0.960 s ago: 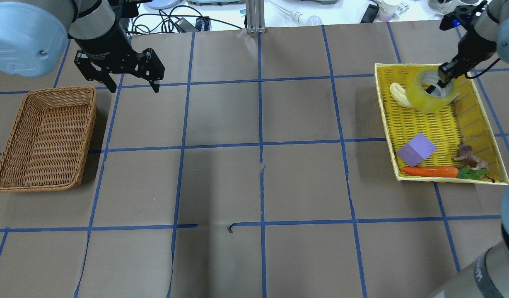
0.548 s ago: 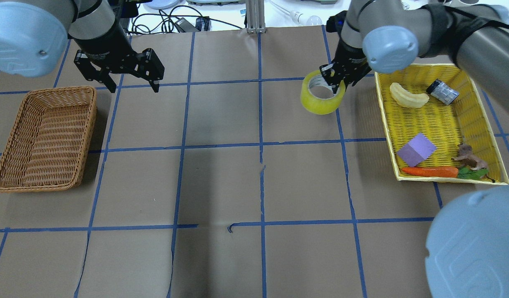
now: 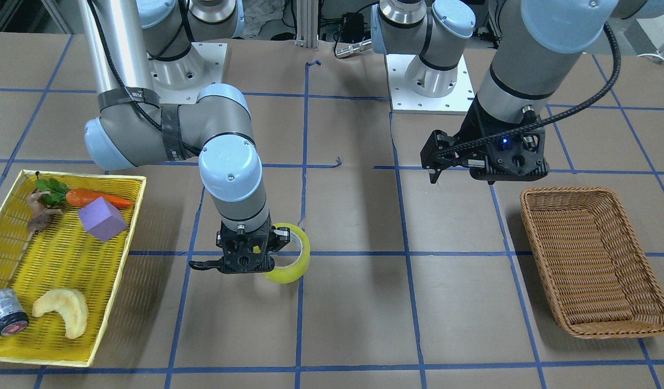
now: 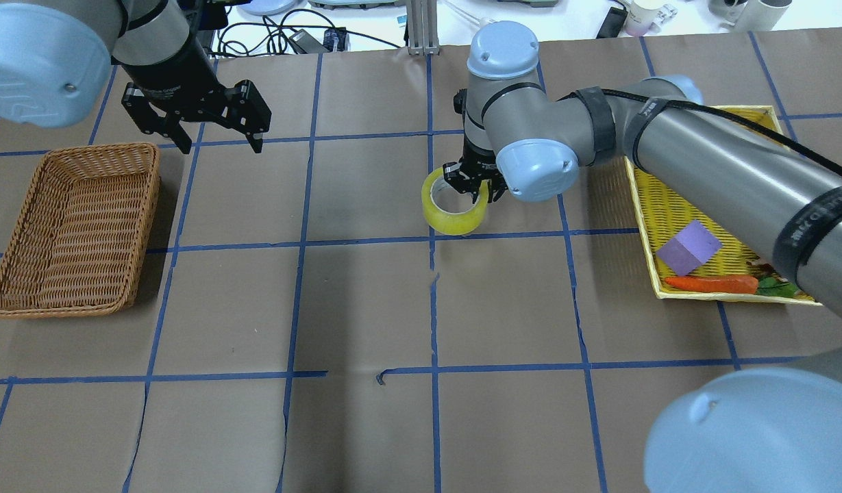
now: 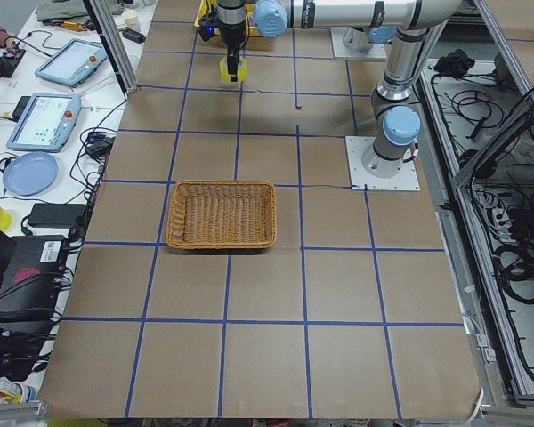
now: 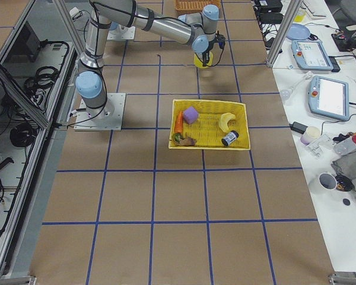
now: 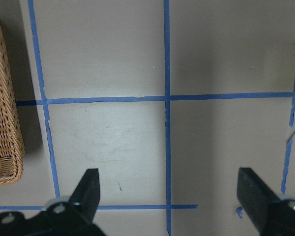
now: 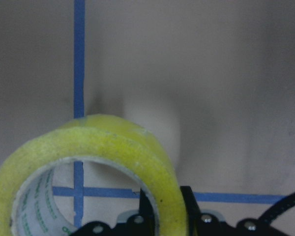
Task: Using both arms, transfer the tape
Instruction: 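Carry the tape roll with the right gripper to the table center and set it down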
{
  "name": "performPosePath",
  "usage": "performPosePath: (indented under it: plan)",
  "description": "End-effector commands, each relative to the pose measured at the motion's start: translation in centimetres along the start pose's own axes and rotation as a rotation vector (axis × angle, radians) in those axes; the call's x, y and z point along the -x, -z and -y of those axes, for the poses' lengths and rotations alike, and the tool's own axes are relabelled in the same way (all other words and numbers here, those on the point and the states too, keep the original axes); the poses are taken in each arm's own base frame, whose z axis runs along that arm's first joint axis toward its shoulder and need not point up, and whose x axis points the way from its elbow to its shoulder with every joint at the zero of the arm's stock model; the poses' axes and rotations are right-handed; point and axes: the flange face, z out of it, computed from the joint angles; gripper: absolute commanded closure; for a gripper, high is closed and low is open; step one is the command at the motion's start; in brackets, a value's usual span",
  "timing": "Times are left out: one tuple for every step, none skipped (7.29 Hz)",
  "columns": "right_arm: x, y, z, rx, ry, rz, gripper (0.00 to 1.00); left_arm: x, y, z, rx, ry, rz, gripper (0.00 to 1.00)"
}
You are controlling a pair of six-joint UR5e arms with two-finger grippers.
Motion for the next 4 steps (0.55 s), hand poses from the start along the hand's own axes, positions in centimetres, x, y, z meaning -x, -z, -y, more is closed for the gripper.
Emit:
performPosePath:
  plan:
    - [1.4,-1.3,5.0,-0.024,-0.011,0.000,1.00,0.0,0.0,0.0,0.000,0.001,0.000,0.00]
    - [1.5,-3.2,5.4,-0.001,-0.023,-0.002,1.00,0.0,0.0,0.0,0.000,-0.001,0.000,0.00]
    - [1.6,-3.9,5.3,0.009,-0.022,0.002,1.00,0.0,0.0,0.0,0.000,-0.001,0.000,0.00]
    - [1.6,-4.3,5.3,0.016,-0.019,-0.004,0.98,0.0,0.0,0.0,0.000,-0.001,-0.002,0.00]
